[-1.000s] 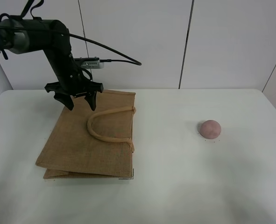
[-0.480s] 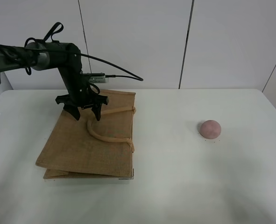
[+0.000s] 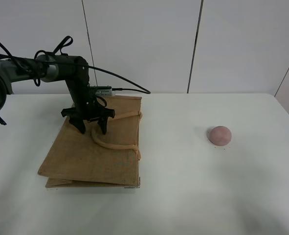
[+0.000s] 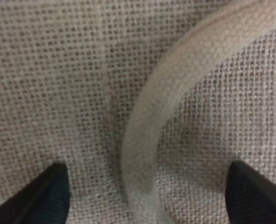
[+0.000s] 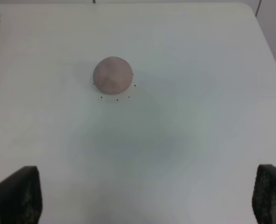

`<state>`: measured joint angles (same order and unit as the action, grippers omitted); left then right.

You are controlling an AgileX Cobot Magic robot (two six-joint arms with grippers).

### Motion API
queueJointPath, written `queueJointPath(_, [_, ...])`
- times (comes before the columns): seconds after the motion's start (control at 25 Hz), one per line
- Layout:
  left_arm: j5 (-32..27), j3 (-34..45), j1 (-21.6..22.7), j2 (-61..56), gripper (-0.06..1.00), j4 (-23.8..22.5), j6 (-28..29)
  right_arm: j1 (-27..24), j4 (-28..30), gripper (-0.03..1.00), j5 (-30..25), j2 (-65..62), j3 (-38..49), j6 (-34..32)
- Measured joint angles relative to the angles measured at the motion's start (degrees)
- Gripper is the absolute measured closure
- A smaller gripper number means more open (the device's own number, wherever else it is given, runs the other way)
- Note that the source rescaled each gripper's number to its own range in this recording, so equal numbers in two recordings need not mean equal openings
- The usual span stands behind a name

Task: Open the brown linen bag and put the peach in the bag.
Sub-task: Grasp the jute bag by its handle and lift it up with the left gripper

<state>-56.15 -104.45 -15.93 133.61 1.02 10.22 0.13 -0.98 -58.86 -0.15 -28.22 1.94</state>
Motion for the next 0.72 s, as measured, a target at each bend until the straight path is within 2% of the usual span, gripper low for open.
queueJointPath(0.28, [1.5,0.0,0.0,2.4,-0.04,0.6,0.0,0.0,0.0,-0.03,0.0,0.0,0.0,0.0])
queueJointPath(0.36, [1.5,0.0,0.0,2.6,0.02,0.5,0.0,0.0,0.0,-0.03,0.0,0.0,0.0,0.0])
queueJointPath(0.44, [1.5,0.0,0.0,2.7,0.18,0.4,0.0,0.0,0.0,-0.03,0.0,0.0,0.0,0.0])
queueJointPath(0.52, [1.5,0.0,0.0,2.7,0.42,0.8,0.0,0.0,0.0,-0.03,0.0,0.0,0.0,0.0])
queueJointPath(0.6, [1.2,-0.2,0.0,2.7,0.74,0.8,0.0,0.0,0.0,-0.03,0.0,0.0,0.0,0.0])
queueJointPath(0.64, [0.9,-0.4,0.0,2.7,0.86,0.9,0.0,0.0,0.0,-0.03,0.0,0.0,0.0,0.0])
queueJointPath(0.72, [0.3,-0.8,0.0,2.5,0.9,1.0,0.0,0.0,0.0,-0.03,0.0,0.0,0.0,0.0])
